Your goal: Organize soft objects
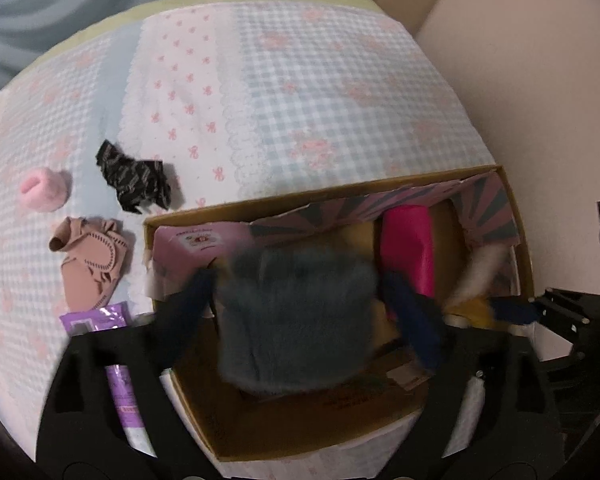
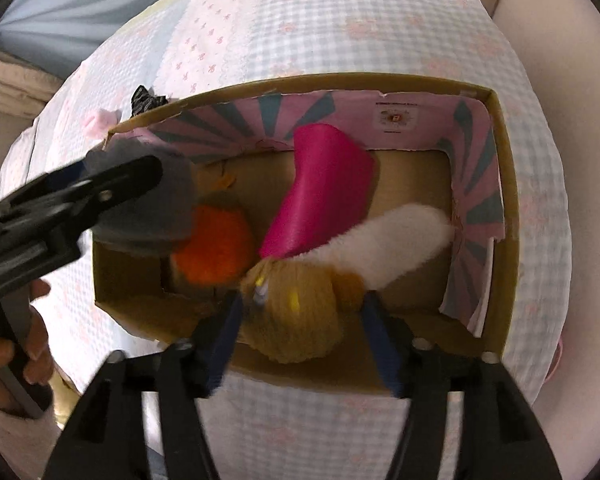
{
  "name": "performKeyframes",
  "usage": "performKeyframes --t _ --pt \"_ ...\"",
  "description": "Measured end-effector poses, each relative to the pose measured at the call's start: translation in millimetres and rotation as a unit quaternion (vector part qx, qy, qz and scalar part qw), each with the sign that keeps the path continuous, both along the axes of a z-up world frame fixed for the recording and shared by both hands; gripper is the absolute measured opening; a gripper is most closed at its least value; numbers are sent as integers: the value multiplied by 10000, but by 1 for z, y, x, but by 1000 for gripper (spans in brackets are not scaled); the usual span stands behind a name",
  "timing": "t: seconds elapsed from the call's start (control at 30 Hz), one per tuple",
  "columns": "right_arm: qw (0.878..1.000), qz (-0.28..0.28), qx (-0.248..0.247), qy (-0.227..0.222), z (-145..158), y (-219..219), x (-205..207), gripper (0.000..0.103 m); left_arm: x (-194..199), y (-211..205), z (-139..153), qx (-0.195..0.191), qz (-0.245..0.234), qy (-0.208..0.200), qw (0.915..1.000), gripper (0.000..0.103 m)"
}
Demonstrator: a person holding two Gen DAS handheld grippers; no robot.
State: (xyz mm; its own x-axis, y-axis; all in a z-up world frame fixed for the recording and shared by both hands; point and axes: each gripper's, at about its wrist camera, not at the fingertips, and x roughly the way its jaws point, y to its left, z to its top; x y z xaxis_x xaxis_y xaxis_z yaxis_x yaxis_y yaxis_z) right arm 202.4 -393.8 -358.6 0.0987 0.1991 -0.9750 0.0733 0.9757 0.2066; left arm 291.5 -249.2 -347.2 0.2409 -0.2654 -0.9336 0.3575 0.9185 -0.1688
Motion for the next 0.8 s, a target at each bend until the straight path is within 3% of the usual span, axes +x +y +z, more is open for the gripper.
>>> performKeyframes --t 0.03,0.07,0.47,0.8 --pt "10000 33 -56 -41 0 0 0 89 -1 0 2 3 -6 -38 10000 102" --pt "9999 72 -84 -88 1 0 -1 99 -2 1 6 2 -5 -111 9999 102" --pt "9989 -175 -82 -423 12 2 -2 100 -17 30 22 77 279 -205 9994 102" --pt "9957 -295 -196 -855 55 8 -14 100 -40 45 54 57 362 -485 9982 102"
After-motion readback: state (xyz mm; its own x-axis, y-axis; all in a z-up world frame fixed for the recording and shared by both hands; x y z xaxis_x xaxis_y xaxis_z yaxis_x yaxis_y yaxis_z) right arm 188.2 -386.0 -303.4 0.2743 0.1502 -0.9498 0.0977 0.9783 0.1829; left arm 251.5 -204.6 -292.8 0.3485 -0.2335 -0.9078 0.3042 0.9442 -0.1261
